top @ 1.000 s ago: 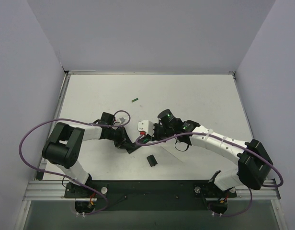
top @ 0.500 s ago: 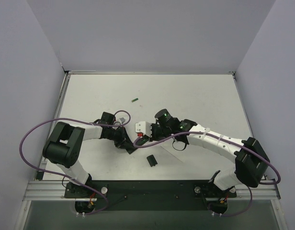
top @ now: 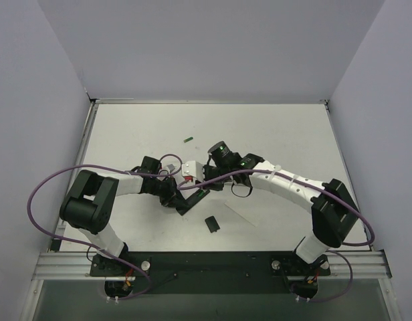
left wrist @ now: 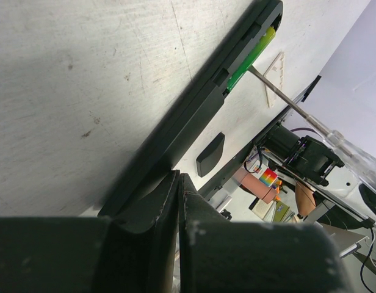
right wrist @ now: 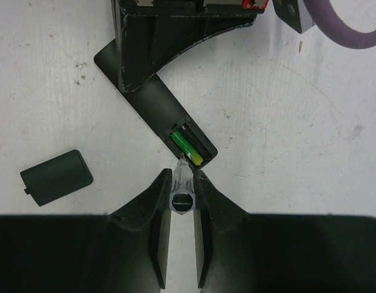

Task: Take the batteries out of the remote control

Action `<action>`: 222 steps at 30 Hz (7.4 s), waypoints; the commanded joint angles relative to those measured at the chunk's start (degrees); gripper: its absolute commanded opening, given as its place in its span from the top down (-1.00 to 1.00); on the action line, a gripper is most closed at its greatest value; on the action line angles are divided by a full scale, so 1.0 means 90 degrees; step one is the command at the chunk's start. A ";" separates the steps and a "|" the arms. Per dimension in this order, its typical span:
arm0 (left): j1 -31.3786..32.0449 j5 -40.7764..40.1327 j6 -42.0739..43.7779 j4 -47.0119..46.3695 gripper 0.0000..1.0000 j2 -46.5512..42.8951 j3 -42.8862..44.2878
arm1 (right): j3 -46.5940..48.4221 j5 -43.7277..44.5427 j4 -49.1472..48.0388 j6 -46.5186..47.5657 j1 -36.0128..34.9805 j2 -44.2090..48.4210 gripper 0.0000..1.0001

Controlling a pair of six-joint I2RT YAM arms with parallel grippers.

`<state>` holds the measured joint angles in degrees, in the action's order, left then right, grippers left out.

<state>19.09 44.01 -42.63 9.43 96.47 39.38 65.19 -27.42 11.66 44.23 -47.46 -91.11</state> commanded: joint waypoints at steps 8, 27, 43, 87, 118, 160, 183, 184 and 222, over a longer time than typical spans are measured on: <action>0.0008 -0.0739 0.0235 0.0163 0.74 0.0151 0.0049 | -0.0289 -0.0196 0.0648 0.0038 0.0479 -0.0414 1.00; -0.0002 -0.0808 0.0215 0.0163 0.74 0.0229 0.0078 | -0.2340 0.0487 -0.1159 -0.0295 -0.0194 0.1070 1.00; -0.0002 -0.0837 0.0196 0.0124 0.74 0.0317 0.0088 | -0.3132 0.1006 -0.1989 -0.0549 -0.0703 0.1588 1.00; -0.0002 -0.1052 0.0215 0.0241 0.73 0.0424 0.0107 | -0.4411 0.2547 -0.3434 -0.1730 -0.2216 0.1900 1.00; 0.0008 -0.1081 0.0128 0.0124 0.72 0.0512 0.0068 | -0.5329 0.3965 -0.5241 -0.3654 -0.2676 0.1959 1.00; 0.0125 -0.0857 -0.0146 -0.0130 0.72 0.0678 0.0166 | -0.5738 0.3760 -0.6413 -0.4328 -0.2383 0.1695 1.00; 0.0115 -0.0759 -0.0156 0.0416 0.61 0.0151 0.1493 | -0.4578 0.3711 -0.4793 -0.3596 -0.1934 0.2613 1.00; 0.0105 -0.0798 -0.0107 0.0543 0.61 0.0160 0.1600 | -0.4500 0.3740 -0.4714 -0.3596 -0.1904 0.2643 1.00; -0.0168 -0.0827 0.0108 0.0368 0.61 0.0141 0.0899 | -0.4382 0.2969 -0.4958 -0.4025 -0.1309 0.2165 1.00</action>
<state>17.21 35.62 -41.76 15.49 99.11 47.94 24.01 -0.84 -29.39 8.99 -59.77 -71.18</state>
